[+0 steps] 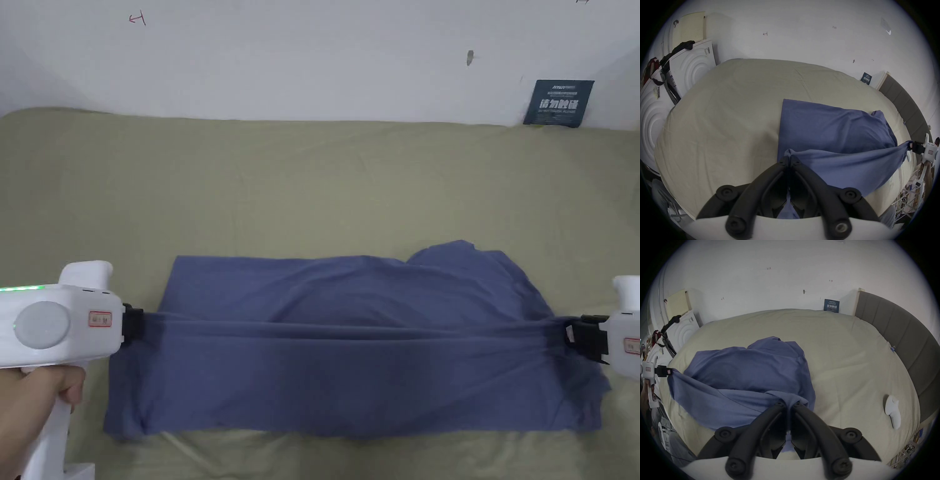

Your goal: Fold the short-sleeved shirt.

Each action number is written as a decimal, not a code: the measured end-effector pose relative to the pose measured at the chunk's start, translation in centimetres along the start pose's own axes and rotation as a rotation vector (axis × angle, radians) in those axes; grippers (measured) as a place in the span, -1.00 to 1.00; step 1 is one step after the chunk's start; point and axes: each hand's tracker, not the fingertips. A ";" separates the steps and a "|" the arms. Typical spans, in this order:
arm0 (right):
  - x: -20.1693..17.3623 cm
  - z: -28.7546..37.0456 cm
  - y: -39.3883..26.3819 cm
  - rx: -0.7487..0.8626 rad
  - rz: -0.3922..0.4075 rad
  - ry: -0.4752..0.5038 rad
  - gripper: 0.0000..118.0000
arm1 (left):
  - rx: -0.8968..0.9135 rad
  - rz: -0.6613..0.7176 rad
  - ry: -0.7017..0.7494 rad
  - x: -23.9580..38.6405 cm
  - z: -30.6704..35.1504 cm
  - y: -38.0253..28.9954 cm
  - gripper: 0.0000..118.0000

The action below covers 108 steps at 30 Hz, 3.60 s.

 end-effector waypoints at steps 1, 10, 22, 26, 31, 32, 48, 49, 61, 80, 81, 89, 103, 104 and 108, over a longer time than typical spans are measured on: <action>0.1 -1.0 0.3 -0.020 -0.004 -0.001 -0.90 | -0.010 -0.004 0.001 0.1 -0.8 0.2 -1.00; 0.8 -2.9 -1.2 -0.075 -0.102 0.007 0.91 | -0.006 0.018 0.045 -0.6 -3.4 -1.0 1.00; -0.1 4.7 -11.0 -0.012 -0.140 0.033 -0.97 | -0.027 0.058 0.054 -1.4 3.3 -9.9 -1.00; 0.3 4.9 -11.6 -0.030 -0.127 0.021 -0.97 | -0.043 0.054 0.074 -2.2 1.5 -9.6 0.32; 0.6 4.4 -11.1 -0.042 -0.122 0.033 -0.97 | -0.117 0.054 0.119 -2.9 -2.7 -8.9 0.91; 0.7 4.2 -11.0 -0.045 -0.111 0.028 -0.97 | -0.144 0.044 0.123 -3.0 -3.8 -8.9 0.88; 2.3 -1.9 -8.7 -0.163 -0.131 0.037 0.58 | -0.102 0.042 0.068 0.9 -1.3 -8.5 -0.91; 2.3 -2.1 -8.7 -0.165 -0.133 0.039 0.10 | -0.103 0.032 0.069 1.1 -1.2 -8.6 -0.91; 2.1 3.3 -9.9 -0.089 -0.098 0.039 -0.87 | -0.064 -0.012 0.068 1.2 2.0 -8.2 -0.91; 1.6 13.1 -20.4 -0.116 -0.121 0.064 -0.87 | -0.097 -0.021 0.052 -1.0 10.1 -17.0 -0.91; 1.6 13.1 -20.6 -0.121 -0.123 0.064 -0.87 | -0.099 -0.022 0.052 -1.1 10.1 -17.2 -0.91; 1.7 14.1 -18.3 -0.013 -0.192 0.079 0.92 | -0.089 0.032 -0.063 -1.4 11.1 -16.3 0.94; -0.1 7.0 -8.3 0.033 -0.126 0.060 -0.96 | 0.023 -0.065 0.058 0.8 -0.1 -2.2 -1.00; 0.0 6.4 -8.0 0.028 -0.116 0.057 -0.96 | 0.011 -0.054 0.068 0.7 -1.5 -1.6 -0.93; 0.2 4.6 -6.7 0.007 -0.118 0.034 -0.96 | -0.051 -0.017 0.112 0.5 -6.3 -0.2 0.99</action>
